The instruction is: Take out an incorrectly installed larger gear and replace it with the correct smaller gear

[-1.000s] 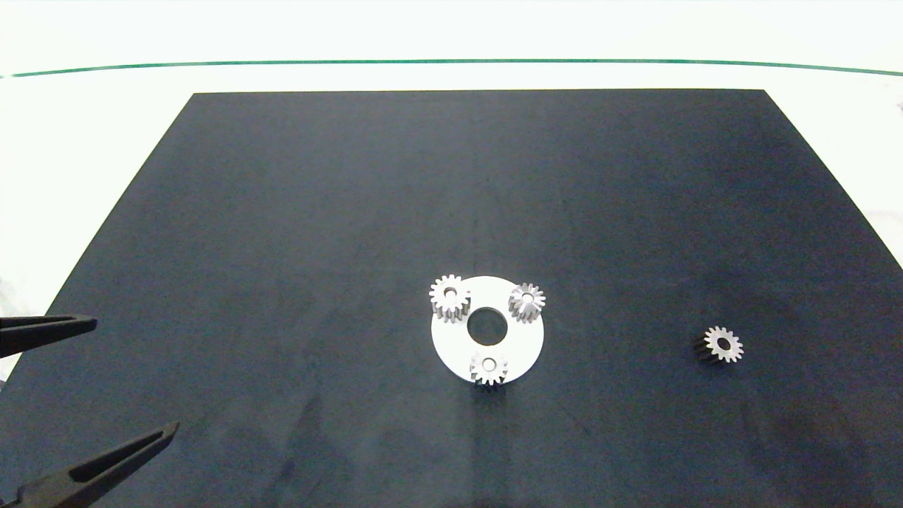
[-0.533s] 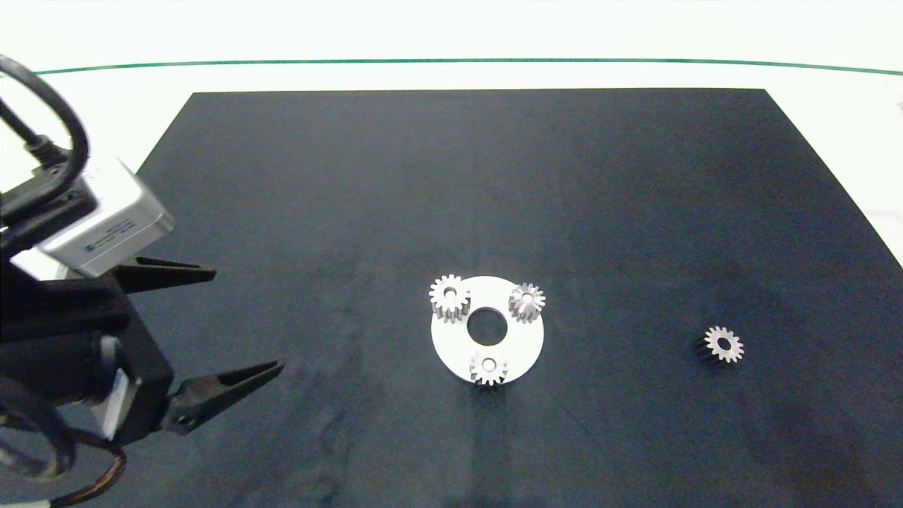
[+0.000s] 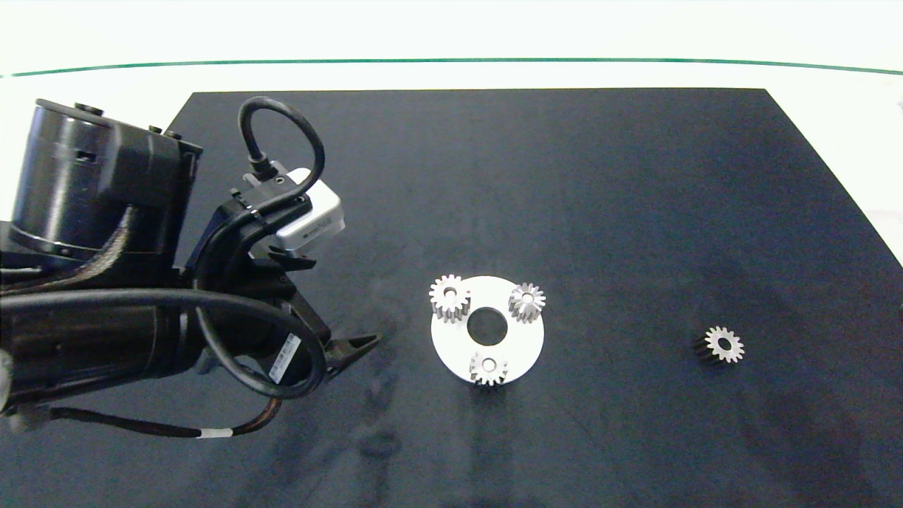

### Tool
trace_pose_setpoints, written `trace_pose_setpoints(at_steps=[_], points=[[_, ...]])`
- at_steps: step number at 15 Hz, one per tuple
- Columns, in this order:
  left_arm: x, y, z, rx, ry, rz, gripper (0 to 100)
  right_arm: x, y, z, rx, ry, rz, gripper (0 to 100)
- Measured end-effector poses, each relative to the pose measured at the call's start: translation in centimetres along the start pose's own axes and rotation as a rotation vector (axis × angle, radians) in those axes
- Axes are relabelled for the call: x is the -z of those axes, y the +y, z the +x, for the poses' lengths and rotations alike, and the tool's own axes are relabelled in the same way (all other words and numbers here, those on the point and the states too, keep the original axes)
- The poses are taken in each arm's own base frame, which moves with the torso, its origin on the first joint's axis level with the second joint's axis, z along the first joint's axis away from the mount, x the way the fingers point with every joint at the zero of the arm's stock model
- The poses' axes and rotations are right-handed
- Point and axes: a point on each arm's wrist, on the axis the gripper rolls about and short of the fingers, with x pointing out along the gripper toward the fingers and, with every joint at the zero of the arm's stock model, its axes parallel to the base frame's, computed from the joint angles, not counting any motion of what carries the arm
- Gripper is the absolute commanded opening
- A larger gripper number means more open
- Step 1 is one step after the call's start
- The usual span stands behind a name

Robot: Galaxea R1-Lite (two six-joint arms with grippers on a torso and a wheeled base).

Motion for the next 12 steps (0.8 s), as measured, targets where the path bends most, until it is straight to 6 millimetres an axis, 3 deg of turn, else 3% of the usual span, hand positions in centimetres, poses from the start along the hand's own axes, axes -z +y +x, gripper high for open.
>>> trace_pose_setpoints(at_steps=[12], points=[[-3.0,-3.9,7.2,0.042,0.017,-0.018,100,0.3,-0.1,0.4,0.008,0.023,0.005,100]])
